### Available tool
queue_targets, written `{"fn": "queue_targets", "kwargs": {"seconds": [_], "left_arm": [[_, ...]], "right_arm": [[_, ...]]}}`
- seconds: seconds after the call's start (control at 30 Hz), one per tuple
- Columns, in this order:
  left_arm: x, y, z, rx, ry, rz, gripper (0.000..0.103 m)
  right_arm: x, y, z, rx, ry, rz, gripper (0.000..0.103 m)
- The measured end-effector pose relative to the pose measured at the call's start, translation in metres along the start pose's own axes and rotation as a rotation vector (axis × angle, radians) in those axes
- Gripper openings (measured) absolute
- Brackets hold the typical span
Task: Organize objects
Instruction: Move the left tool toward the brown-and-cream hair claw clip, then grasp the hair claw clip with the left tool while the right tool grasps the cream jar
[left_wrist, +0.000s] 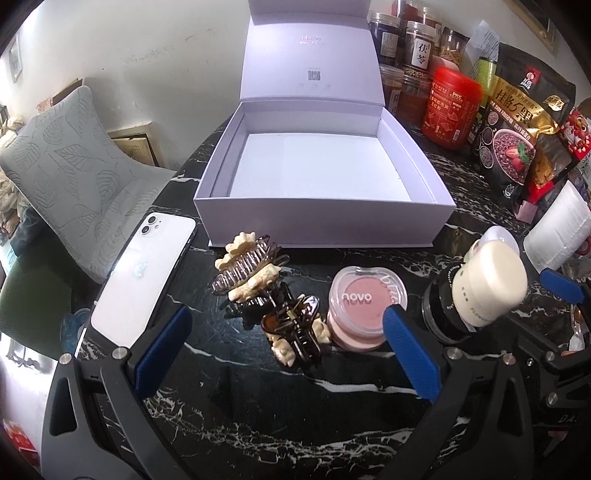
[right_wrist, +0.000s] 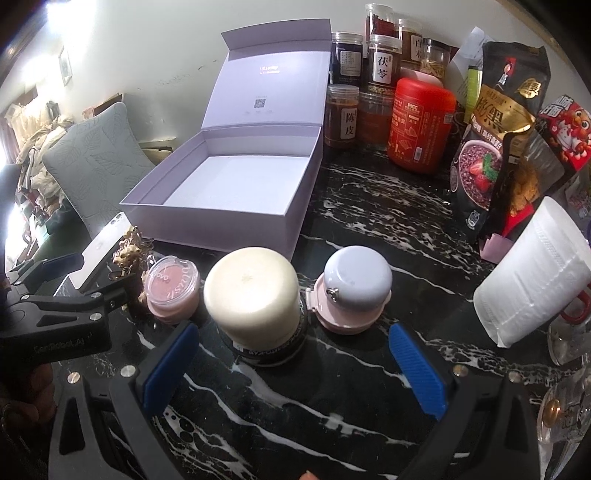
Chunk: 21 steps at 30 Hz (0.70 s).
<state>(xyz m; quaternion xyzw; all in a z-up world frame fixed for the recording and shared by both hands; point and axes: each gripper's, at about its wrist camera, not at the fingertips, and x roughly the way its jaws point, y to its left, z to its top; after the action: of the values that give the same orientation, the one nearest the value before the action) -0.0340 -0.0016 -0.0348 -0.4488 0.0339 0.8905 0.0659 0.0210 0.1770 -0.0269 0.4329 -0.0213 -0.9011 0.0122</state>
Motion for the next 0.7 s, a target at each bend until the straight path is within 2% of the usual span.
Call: {"fn": "queue_targets", "kwargs": {"seconds": [0.7], "left_arm": [[0.029, 0.018, 0.013, -0.059, 0.023, 0.006, 0.103]], "right_arm": [[0.025, 0.001, 0.010, -0.001, 0.001, 0.047, 0.103]]}}
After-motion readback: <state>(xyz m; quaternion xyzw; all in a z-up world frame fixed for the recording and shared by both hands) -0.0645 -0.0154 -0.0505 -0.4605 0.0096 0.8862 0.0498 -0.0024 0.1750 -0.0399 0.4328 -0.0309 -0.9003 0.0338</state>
